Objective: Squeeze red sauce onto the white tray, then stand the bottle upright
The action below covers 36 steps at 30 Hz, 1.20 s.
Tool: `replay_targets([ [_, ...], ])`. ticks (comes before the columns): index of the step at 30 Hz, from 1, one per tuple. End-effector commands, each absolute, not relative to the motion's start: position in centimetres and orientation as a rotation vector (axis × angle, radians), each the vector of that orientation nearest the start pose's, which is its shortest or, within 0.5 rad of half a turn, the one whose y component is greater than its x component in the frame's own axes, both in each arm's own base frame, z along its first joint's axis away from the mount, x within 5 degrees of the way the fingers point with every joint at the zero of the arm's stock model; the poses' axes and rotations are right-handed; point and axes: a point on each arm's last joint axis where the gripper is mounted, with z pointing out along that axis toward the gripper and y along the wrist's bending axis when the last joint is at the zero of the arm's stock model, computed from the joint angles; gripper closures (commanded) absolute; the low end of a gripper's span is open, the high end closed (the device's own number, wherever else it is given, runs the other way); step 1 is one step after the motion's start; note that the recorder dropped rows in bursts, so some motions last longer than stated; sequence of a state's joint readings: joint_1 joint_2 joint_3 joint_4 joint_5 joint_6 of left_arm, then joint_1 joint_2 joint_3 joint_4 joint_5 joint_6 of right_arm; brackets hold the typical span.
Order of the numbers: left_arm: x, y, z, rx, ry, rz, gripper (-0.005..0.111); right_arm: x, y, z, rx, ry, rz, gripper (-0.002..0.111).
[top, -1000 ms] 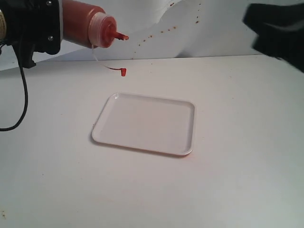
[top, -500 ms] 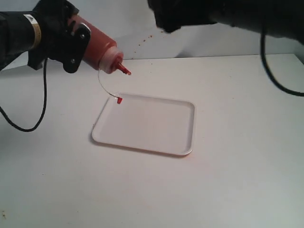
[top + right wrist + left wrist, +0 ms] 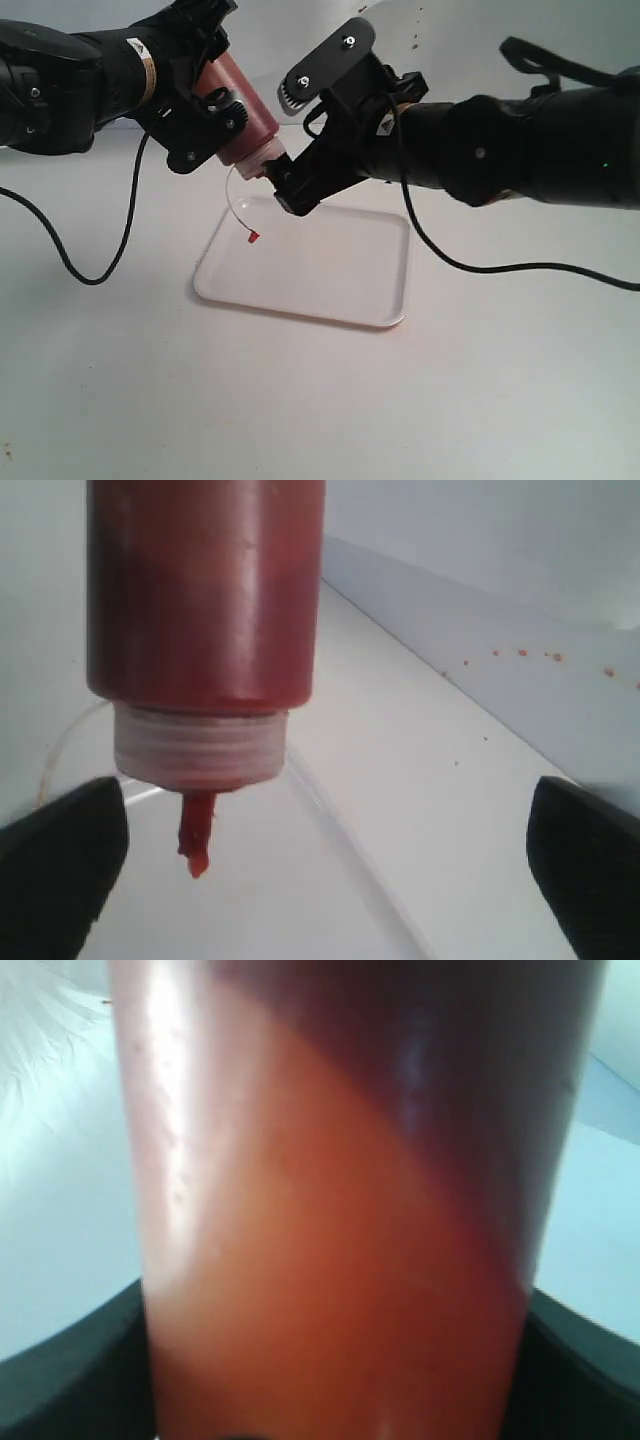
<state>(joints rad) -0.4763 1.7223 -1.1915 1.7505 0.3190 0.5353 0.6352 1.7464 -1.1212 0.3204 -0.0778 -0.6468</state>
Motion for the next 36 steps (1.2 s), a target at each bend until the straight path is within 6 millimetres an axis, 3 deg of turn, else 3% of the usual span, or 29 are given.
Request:
replay_targets([
  [1,36.6,-15.7,28.6,-2.91,-0.911,-1.97,0.107,31.8,25.4,23.8,-0.921,1.713,0.165,0.003],
  [5,36.6,-15.7,28.6,-2.912,-0.909,-1.969,0.107,31.3,27.0,23.4,-0.896,1.65,0.185,0.003],
  [13,36.6,-15.7,28.6,-2.912,-0.909,-1.969,0.107,32.0,27.5,22.4,-0.776,1.628,0.236,0.003],
  [24,36.6,-15.7,28.6,-2.912,-0.909,-1.969,0.107,34.3,30.2,23.2,-0.765,1.68,0.319,0.005],
  [26,36.6,-15.7,28.6,-2.912,-0.909,-1.969,0.107,34.4,30.2,23.3,-0.748,1.664,0.319,0.013],
  [29,36.6,-15.7,28.6,-2.912,-0.909,-1.969,0.107,34.4,30.2,23.3,-0.745,1.664,0.32,0.036],
  [34,36.6,-15.7,28.6,-2.912,-0.909,-1.969,0.107,34.4,30.2,23.3,-0.745,1.664,0.32,0.096],
  [36,36.6,-15.7,28.6,-2.912,-0.909,-1.969,0.107,34.4,30.2,23.3,-0.745,1.664,0.32,0.108],
])
